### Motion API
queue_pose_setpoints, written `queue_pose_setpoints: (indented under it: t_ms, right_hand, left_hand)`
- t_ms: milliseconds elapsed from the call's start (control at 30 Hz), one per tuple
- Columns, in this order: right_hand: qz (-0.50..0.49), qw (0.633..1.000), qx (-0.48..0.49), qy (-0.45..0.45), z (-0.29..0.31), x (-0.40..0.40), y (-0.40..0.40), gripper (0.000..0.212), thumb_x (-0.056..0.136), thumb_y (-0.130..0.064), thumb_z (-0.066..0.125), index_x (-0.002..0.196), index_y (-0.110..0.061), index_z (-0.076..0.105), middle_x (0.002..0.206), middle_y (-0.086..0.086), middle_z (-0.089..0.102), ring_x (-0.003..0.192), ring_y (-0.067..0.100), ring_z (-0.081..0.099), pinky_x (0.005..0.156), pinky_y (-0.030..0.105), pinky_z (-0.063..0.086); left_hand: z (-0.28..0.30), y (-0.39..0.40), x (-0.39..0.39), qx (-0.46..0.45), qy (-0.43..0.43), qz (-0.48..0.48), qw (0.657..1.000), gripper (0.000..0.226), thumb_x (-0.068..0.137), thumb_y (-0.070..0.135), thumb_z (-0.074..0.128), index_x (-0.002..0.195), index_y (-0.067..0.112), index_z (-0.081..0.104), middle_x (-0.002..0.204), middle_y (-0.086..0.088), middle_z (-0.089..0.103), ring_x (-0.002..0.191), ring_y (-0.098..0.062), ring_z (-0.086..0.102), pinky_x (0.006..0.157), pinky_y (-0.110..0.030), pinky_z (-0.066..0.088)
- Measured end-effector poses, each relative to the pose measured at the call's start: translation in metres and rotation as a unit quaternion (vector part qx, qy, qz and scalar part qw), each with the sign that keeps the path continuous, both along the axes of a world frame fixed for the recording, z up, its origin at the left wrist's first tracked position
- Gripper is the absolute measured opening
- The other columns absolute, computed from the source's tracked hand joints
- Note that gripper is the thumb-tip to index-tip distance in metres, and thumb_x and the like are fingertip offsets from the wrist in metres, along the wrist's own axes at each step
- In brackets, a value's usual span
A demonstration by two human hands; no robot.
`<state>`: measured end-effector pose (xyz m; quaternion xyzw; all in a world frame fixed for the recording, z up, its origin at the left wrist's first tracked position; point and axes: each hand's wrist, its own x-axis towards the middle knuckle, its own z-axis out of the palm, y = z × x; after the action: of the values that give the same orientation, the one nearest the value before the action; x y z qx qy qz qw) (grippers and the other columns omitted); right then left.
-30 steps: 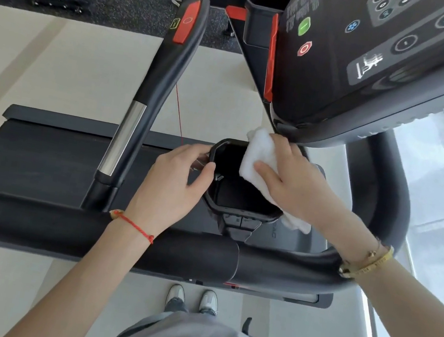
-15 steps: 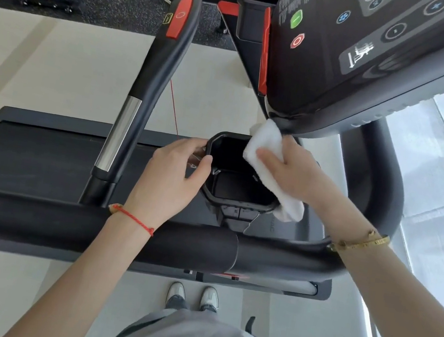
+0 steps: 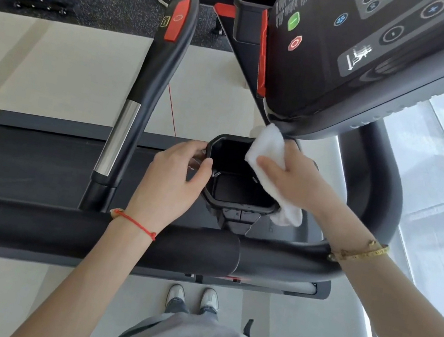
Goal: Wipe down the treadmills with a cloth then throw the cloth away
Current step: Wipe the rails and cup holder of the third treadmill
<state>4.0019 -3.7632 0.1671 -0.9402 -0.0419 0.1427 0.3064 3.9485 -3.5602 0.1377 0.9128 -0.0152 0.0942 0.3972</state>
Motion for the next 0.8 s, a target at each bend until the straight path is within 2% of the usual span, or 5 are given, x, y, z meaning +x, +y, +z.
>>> queue_pose_setpoints:
  t_ms: [167, 333, 500, 600, 800]
  right_hand:
    - [-0.019, 0.999, -0.024, 0.012, -0.014, -0.036, -0.006, 0.040, 0.097, -0.042, 0.050, 0.099, -0.005, 0.035, 0.072, -0.002, 0.045, 0.061, 0.009, 0.045, 0.051, 0.019, 0.029]
    - [-0.009, 1.000, 0.024, 0.015, 0.001, -0.015, 0.001, 0.045, 0.099, -0.034, 0.049, 0.121, 0.004, 0.041, 0.098, 0.013, 0.056, 0.092, 0.023, 0.056, 0.080, 0.034, 0.044]
    - [0.029, 0.999, 0.036, 0.003, 0.005, -0.011, -0.006, 0.040, 0.100, -0.030, 0.049, 0.119, 0.004, 0.042, 0.091, 0.012, 0.056, 0.082, 0.019, 0.055, 0.071, 0.014, 0.041]
    - [0.068, 0.997, 0.007, -0.029, 0.003, -0.020, -0.018, 0.040, 0.101, -0.030, 0.046, 0.126, 0.000, 0.040, 0.097, 0.016, 0.061, 0.087, 0.025, 0.057, 0.079, 0.026, 0.042]
    - [0.245, 0.960, 0.073, -0.113, 0.023, -0.051, -0.040, 0.052, 0.101, -0.019, 0.047, 0.148, -0.014, 0.026, 0.104, -0.034, 0.049, 0.088, -0.018, 0.049, 0.079, -0.001, 0.032]
  left_hand:
    - [-0.001, 0.000, 0.000, 0.001, 0.008, 0.001, 1.000, 0.026, 0.096, 0.024, 0.056, 0.121, 0.022, 0.064, 0.097, 0.018, 0.062, 0.086, 0.007, 0.061, 0.079, -0.001, 0.041]
    - [-0.001, 0.000, 0.000, 0.005, 0.002, -0.003, 1.000, 0.025, 0.096, 0.022, 0.056, 0.119, 0.020, 0.065, 0.099, 0.012, 0.066, 0.087, 0.001, 0.063, 0.078, -0.001, 0.040]
    - [0.001, 0.000, -0.001, 0.002, 0.006, -0.003, 1.000, 0.026, 0.096, 0.023, 0.056, 0.121, 0.020, 0.065, 0.099, 0.013, 0.065, 0.087, -0.001, 0.064, 0.078, -0.007, 0.043]
    - [0.001, 0.000, -0.002, -0.003, 0.012, -0.002, 1.000, 0.027, 0.096, 0.024, 0.056, 0.121, 0.021, 0.065, 0.097, 0.016, 0.063, 0.086, 0.001, 0.063, 0.077, -0.003, 0.041]
    - [0.000, 0.002, -0.001, -0.012, 0.020, 0.000, 1.000, 0.027, 0.096, 0.024, 0.056, 0.122, 0.023, 0.064, 0.099, 0.014, 0.065, 0.086, 0.003, 0.063, 0.076, 0.000, 0.042]
